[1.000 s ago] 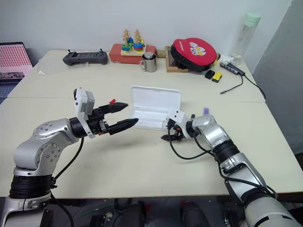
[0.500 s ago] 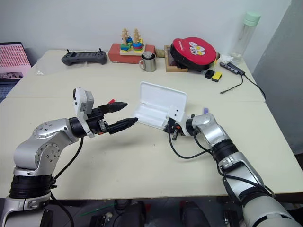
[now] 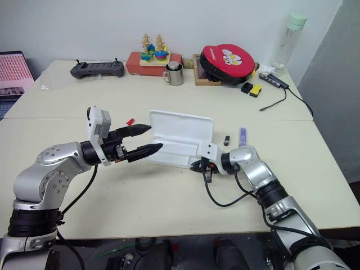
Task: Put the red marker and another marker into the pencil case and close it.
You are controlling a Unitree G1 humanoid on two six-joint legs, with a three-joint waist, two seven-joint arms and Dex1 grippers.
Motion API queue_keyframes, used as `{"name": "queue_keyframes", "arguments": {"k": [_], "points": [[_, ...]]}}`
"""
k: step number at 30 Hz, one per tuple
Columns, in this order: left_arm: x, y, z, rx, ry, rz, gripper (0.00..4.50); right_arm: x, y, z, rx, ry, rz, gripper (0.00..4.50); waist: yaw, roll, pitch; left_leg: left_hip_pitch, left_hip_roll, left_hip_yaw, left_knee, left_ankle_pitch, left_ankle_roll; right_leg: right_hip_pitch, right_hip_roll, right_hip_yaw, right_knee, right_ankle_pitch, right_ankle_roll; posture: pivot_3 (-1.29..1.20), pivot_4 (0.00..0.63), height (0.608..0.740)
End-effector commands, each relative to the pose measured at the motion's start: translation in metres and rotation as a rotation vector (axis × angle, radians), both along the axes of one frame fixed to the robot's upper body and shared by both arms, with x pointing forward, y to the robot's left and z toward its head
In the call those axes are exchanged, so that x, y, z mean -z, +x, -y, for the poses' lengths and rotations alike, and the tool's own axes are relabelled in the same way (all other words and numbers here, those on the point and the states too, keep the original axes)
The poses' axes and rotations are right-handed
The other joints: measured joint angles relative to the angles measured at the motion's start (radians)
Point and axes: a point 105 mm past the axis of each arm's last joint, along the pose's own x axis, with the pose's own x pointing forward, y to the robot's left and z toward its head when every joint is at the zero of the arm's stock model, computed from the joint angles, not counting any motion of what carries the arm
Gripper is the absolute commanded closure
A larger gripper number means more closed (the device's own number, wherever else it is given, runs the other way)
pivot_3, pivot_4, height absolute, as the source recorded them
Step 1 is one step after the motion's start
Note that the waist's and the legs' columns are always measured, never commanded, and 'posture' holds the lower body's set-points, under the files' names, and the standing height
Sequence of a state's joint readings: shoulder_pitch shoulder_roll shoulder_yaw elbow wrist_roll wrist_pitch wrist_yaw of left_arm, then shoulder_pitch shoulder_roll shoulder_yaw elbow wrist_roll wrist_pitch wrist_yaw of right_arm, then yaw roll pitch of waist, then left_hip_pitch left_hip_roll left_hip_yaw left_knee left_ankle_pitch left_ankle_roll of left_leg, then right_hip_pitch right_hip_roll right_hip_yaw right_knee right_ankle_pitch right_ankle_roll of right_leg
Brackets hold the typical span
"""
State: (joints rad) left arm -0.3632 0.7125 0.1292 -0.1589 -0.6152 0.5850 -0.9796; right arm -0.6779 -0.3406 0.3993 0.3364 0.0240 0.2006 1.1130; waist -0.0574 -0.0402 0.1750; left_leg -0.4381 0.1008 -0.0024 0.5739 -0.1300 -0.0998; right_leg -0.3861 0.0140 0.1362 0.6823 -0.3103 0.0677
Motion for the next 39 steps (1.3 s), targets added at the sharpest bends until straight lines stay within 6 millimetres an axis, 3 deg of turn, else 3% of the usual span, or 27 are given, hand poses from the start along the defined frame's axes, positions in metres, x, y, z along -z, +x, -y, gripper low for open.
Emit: {"name": "queue_keyframes", "arguments": {"k": [1,5,12,17,21,23,25,27,33,39], "points": [[-0.008,-0.009,0.002,0.035,0.018,0.03,0.0,-0.001,-0.013,-0.004,-0.074,-0.01,-0.008,4.46,0.0,0.0,0.0,0.0,0.0,0.0,0.0,0.0,0.0,0.0,0.0,0.0,0.0,0.0,0.0,0.0,0.15,0.74],[-0.007,-0.009,-0.006,-0.008,0.016,0.029,0.0,-0.001,-0.015,-0.002,-0.088,-0.021,-0.011,4.46,0.001,0.0,0.0,0.0,0.0,0.0,0.0,0.0,0.0,0.0,0.0,0.0,0.0,0.0,0.001,0.0,0.15,0.74],[-0.001,-0.008,-0.045,-0.181,-0.028,-0.003,0.0,-0.004,-0.018,0.0,-0.113,-0.023,-0.018,3.15,0.0,0.0,0.0,0.0,0.0,0.0,0.0,0.0,0.0,-0.001,0.0,0.0,0.0,-0.001,0.0,0.0,0.15,0.74],[-0.001,0.005,-0.1,-0.438,-0.064,0.029,0.0,-0.053,-0.016,-0.003,-0.089,0.192,-0.022,1.85,0.001,0.0,0.0,0.0,0.0,0.0,0.0,0.0,0.0,-0.001,0.0,0.0,0.0,-0.001,0.0,0.0,0.15,0.74],[-0.004,0.017,-0.112,-0.524,-0.067,0.057,0.0,-0.074,-0.019,-0.004,-0.064,0.3,-0.044,0.95,0.008,0.0,0.0,0.0,0.001,0.0,0.001,0.0,0.0,-0.001,0.0,-0.001,0.0,-0.001,0.0,0.0,0.15,0.74],[0.008,0.043,-0.135,-0.709,0.038,0.057,0.0,-0.095,-0.017,-0.003,-0.01,0.403,-0.026,0.49,0.013,0.0,0.0,0.0,0.001,0.0,0.001,0.0,0.0,-0.001,0.0,-0.001,0.0,-0.001,0.0,0.0,0.15,0.74],[0.014,0.059,-0.144,-0.786,0.078,0.045,0.0,-0.103,-0.015,-0.003,0.035,0.432,0.0,0.07,0.017,0.0,0.0,0.0,0.001,0.0,0.001,0.0,0.0,-0.002,0.0,-0.002,0.0,-0.001,0.0,0.0,0.15,0.74],[0.015,0.064,-0.142,-0.769,0.075,0.038,0.0,-0.104,-0.015,-0.004,0.051,0.425,0.014,0.03,0.022,0.0,0.0,0.0,0.001,0.0,0.001,0.0,0.0,-0.002,0.0,-0.002,0.001,-0.001,0.0,0.0,0.15,0.74],[0.048,0.088,-0.144,-0.804,0.156,-0.071,0.0,-0.111,-0.017,-0.004,0.116,0.447,0.059,0.03,0.027,0.0,0.0,-0.002,0.001,0.0,-0.001,0.0,0.0,-0.003,0.0,-0.003,0.001,0.001,-0.004,0.0,0.15,0.74],[0.072,0.095,-0.129,-0.735,0.233,-0.149,0.0,-0.123,-0.019,-0.005,0.135,0.489,0.089,0.03,0.027,0.0,0.0,-0.008,0.001,-0.004,0.0,0.0,-0.001,-0.006,0.0,-0.007,0.0,0.001,-0.004,0.0,0.15,0.74]]}}
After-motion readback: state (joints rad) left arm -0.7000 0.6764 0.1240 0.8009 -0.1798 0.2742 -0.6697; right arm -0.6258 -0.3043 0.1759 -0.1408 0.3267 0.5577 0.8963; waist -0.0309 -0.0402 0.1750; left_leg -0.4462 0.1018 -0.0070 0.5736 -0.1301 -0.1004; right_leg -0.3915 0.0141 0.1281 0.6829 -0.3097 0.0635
